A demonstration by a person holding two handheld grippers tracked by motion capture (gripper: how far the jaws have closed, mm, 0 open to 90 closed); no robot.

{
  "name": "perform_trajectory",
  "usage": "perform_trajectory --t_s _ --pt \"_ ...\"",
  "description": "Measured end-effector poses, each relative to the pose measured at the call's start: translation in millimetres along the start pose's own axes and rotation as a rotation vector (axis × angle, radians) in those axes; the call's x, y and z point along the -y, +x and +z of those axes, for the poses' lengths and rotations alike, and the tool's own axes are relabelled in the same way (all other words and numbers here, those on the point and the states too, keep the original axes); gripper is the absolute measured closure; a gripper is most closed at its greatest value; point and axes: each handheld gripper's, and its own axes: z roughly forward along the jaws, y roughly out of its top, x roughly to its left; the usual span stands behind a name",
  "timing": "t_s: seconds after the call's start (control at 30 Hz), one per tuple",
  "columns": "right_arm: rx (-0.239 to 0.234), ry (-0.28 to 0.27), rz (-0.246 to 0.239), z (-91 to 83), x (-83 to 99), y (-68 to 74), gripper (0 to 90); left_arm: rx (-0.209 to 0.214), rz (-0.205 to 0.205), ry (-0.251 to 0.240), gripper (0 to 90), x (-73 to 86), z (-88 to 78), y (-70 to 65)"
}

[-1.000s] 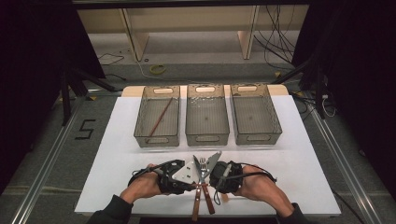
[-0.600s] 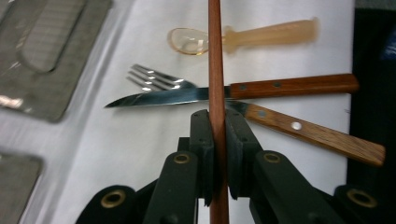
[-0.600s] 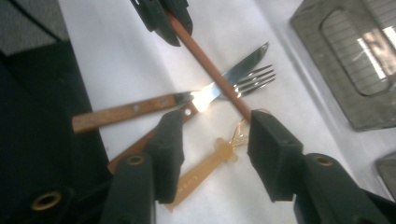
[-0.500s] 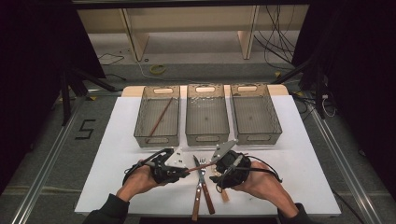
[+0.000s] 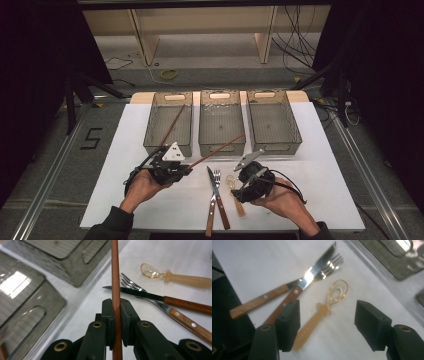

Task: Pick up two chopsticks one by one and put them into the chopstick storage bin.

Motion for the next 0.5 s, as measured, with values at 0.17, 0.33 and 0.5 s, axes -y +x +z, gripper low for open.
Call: perform_trajectory --t_s 0.17,0.33,0.5 --pt "0.006 0.007 0.025 3.1 9.0 -4.8 36.1 -0.036 -0.052 -0.022 82.8 -0.2 -7.7 10.8" --pt "0.004 0.019 0.042 6.8 14.2 -6.8 35.1 -0.078 -0.104 -0.048 82.8 0.1 -15.2 26.6" --pt "0.005 0.029 0.038 9.1 16.3 -6.5 33.9 -0.122 -0.158 -0.072 82.9 0.5 -20.5 46.4"
